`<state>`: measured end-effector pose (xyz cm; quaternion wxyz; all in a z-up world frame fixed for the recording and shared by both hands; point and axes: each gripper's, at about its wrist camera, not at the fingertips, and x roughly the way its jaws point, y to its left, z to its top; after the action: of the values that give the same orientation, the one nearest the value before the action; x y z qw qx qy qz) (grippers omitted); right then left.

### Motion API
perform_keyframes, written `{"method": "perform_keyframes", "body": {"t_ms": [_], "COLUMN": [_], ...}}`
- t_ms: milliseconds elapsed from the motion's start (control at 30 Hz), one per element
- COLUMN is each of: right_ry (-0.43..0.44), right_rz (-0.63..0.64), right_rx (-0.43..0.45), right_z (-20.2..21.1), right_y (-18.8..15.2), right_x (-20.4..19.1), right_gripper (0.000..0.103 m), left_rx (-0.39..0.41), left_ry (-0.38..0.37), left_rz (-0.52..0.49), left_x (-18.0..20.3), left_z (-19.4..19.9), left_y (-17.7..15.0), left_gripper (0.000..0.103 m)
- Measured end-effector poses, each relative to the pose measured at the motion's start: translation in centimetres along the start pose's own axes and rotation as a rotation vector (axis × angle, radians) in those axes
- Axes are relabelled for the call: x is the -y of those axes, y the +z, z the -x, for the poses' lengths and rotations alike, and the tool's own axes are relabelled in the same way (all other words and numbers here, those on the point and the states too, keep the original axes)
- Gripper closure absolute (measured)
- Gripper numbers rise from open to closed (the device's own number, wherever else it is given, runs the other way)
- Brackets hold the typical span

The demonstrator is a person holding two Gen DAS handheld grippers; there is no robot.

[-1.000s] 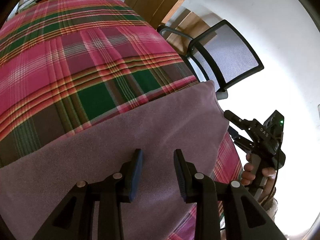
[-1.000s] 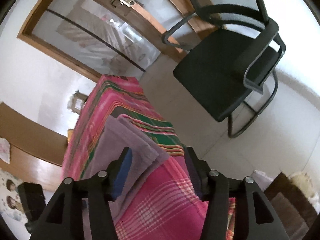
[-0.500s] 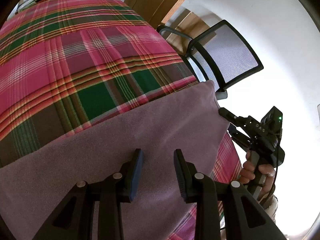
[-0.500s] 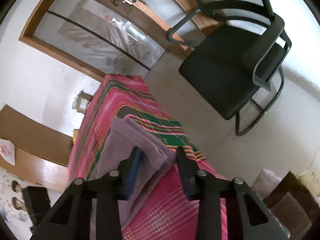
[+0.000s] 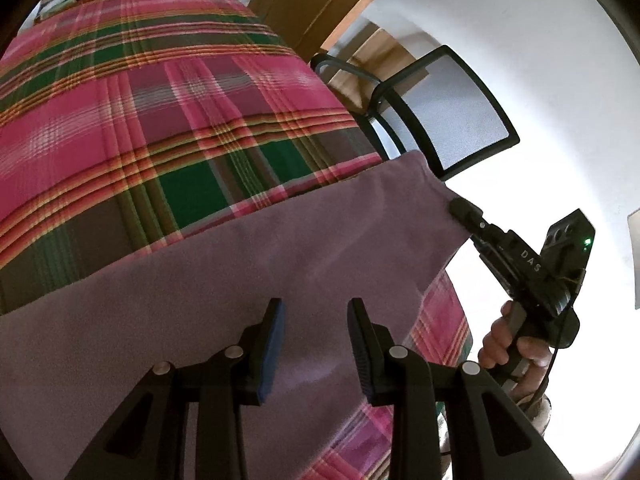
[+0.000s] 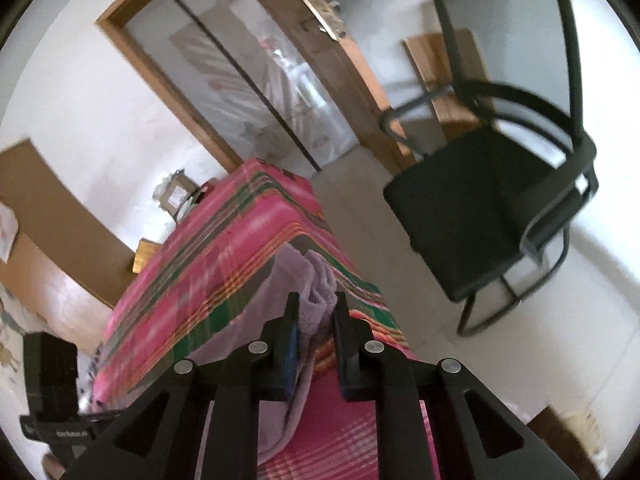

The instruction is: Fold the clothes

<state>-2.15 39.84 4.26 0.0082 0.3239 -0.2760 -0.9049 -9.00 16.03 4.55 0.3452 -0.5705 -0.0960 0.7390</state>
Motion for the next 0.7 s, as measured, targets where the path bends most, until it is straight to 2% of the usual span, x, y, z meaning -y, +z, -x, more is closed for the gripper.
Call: {"method": "perform_keyframes", "body": {"t_ms": [133, 267, 467, 567, 700], "right_ry": [0.01, 0.017, 0.029, 0.024, 0.009], "right_rz": [0.091, 0.193, 0.305, 0.364, 0.448], "right_rx": [0.025, 0.04, 0.048, 0.04, 0.043], "right_z": [0.9, 1.6, 2.2, 2.2, 2.0], "right_y": [-0.2, -0.4, -2.1, -3.3, -4.7], "right_x": [-2.5, -5.2, -8.3, -9.5, -11.0], "right_gripper": [0.088, 0.088, 0.088, 0.088, 0.088], "left_rx": [-0.011, 0.017, 0.011, 0.058, 0.048], "left_ry": [-0.016, -0.032, -0.14, -0.162, -0.238], "left_rz": [0.014, 0.009, 0.115, 0.128, 0.166], "left_x": [0.1, 0.5, -0.7, -0.3, -0.3], "left_z": [0.5, 1.7, 2.4, 3.0, 3.0], "left_y": [-0.3, -0.4, 0.8, 1.5, 2.6], "left_gripper": [0.071, 0.071, 0.07, 0.067, 0.065]}}
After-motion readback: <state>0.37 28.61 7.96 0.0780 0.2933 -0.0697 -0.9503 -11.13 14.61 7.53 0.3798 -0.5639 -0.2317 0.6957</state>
